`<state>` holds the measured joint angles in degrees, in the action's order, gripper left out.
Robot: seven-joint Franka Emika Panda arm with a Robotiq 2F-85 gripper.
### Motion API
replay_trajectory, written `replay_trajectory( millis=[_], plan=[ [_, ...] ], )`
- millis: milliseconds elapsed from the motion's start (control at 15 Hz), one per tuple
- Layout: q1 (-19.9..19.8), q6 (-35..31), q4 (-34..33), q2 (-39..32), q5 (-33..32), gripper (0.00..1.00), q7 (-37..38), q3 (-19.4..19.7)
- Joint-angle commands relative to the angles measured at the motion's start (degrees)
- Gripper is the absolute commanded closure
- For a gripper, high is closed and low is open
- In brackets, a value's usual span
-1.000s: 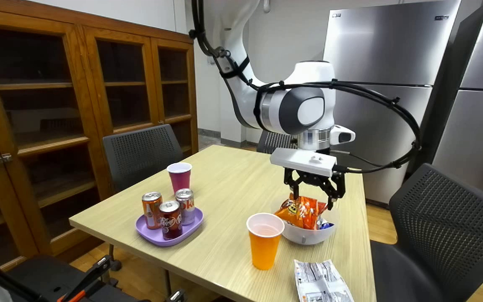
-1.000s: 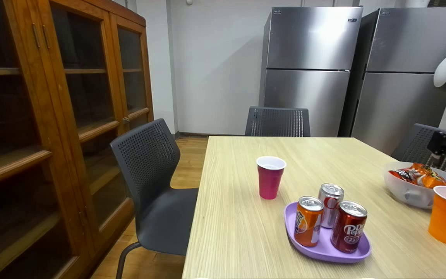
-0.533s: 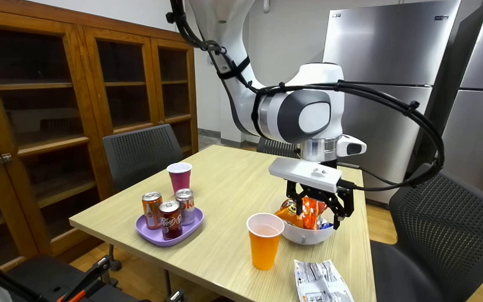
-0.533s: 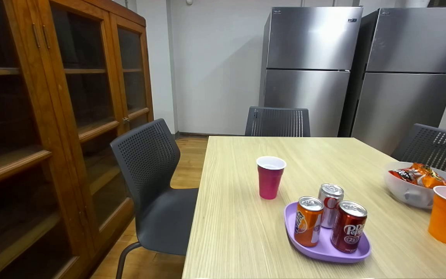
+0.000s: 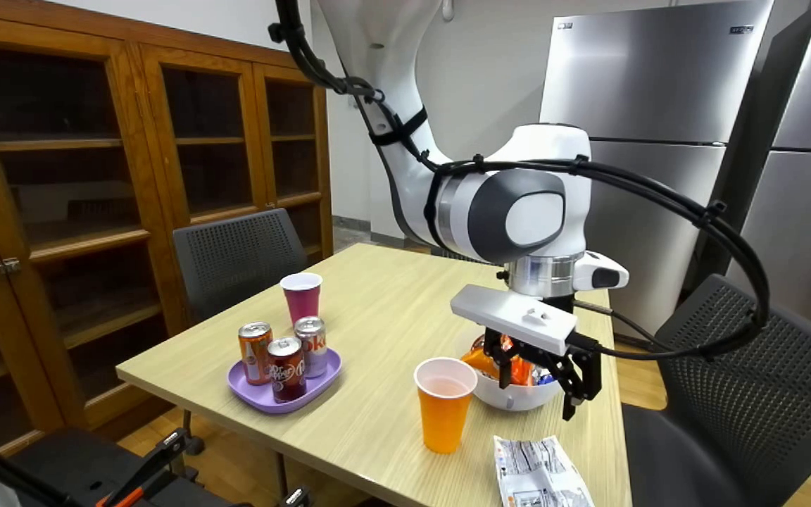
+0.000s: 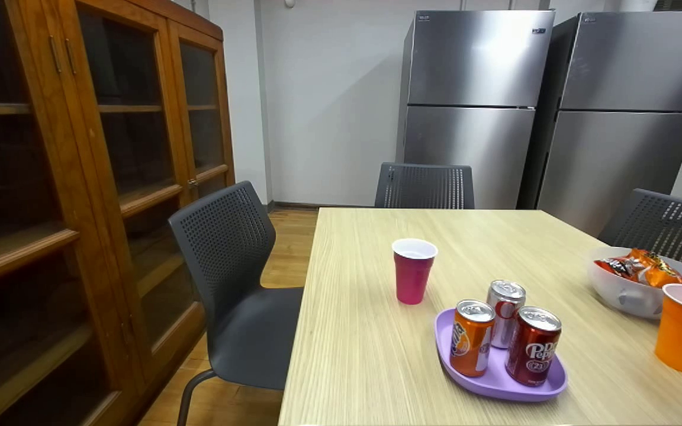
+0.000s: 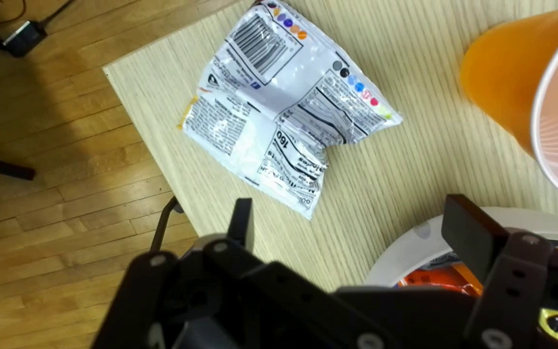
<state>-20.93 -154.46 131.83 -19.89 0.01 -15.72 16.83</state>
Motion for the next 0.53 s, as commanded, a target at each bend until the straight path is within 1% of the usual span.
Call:
replay_trajectory(
  millis=[0, 467],
  plan=[
    [-1.23, 1.40, -0.79, -1.18, -0.74, 0.00, 0.59, -0.07],
    [-1.96, 2.09, -1.56, -4.44, -1.46, 0.00, 0.38, 0.22]
  ],
)
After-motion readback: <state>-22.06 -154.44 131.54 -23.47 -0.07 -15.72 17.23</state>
